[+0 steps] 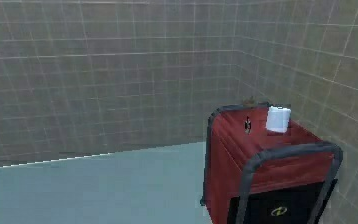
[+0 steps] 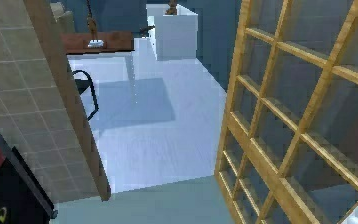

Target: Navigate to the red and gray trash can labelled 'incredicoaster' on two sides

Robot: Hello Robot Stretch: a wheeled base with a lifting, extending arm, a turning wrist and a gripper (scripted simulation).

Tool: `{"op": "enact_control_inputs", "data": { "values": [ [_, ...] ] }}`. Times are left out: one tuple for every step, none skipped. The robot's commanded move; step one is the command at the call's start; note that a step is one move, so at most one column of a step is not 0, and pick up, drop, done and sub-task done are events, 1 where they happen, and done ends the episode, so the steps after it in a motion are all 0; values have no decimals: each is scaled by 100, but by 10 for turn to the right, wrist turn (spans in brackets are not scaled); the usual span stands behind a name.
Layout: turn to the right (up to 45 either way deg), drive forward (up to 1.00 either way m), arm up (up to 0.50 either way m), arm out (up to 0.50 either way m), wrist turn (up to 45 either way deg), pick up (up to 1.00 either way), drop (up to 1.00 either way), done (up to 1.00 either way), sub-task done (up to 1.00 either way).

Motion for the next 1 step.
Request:
{"op": "enact_control_inputs", "data": {
  "values": [
    [240,0,0,0,0,0,0,0,0]
  ]
}}
